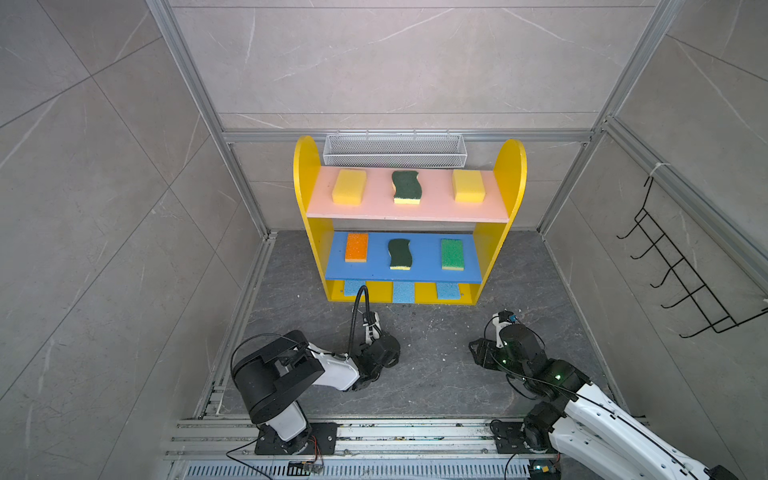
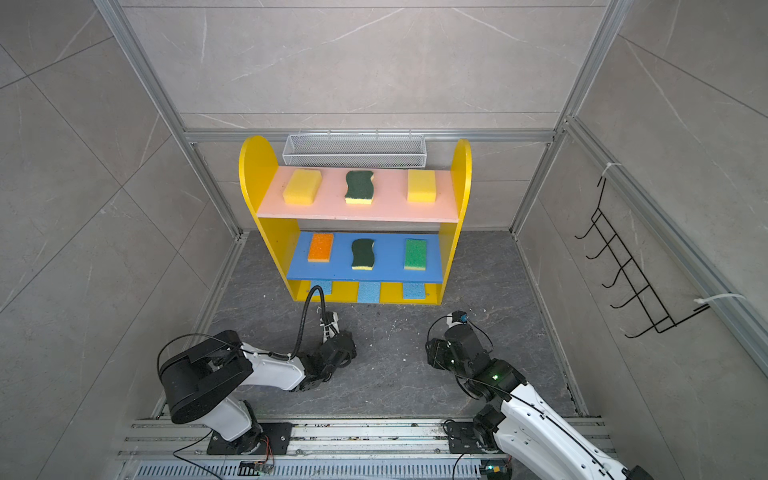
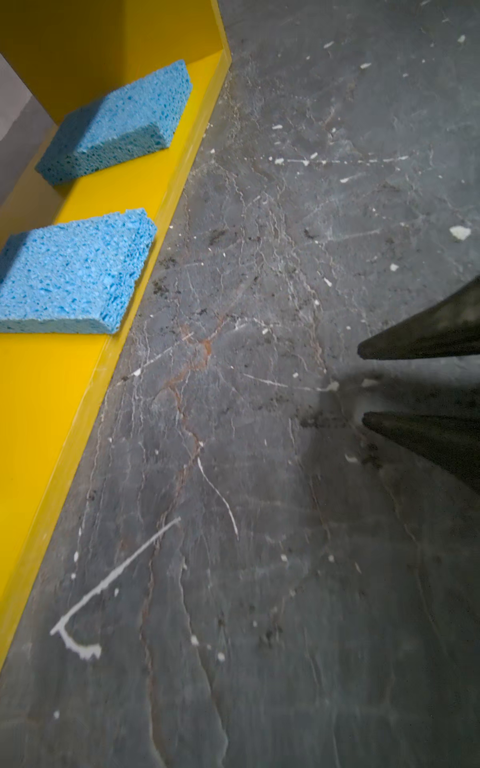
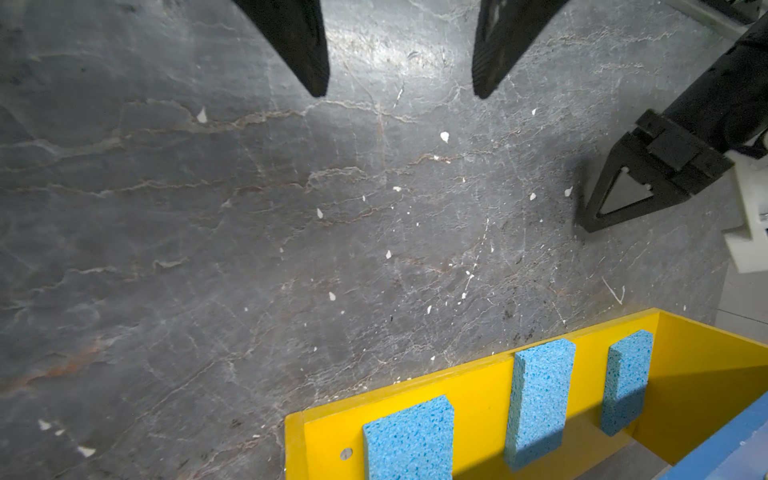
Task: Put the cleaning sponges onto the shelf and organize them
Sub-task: 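Draw the left gripper back from the base while the right reaches toward it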
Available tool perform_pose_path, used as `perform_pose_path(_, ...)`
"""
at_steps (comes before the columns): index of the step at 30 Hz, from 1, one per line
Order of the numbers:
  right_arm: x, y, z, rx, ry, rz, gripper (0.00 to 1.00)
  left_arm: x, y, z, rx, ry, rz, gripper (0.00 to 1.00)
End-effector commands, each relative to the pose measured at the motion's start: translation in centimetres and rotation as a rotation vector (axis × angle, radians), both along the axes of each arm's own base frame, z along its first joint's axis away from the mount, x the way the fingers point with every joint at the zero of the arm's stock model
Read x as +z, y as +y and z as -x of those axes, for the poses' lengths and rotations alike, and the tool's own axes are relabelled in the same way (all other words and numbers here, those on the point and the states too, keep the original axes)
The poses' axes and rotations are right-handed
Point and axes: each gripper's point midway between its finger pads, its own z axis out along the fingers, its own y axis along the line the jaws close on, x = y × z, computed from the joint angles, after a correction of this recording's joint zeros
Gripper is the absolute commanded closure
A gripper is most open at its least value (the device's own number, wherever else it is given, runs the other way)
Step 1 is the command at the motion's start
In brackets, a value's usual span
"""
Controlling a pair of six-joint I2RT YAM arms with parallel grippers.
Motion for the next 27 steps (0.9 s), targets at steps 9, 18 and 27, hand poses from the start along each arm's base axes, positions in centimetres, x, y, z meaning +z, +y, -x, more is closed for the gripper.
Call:
perform_pose_path(9,-0.3,4.8,-3.6,0.038,-0.048,-0.178,0.65,1.8,-0.1,-0.3,0.028,-0.041,0.062,0.74)
perform_pose_path(18,-2.1,8.1,-6.7,0.008,-0.034,-0.272,0.82,1.2,2.0,0.9,0.005,-0.005,0.008,0.76)
perform_pose_path(27,-4.2,12.0,-8.4,0.001,-0.021,-0.357,0.93,1.7,3.4,2.0,-0.031,0.014,-0.071,0.78)
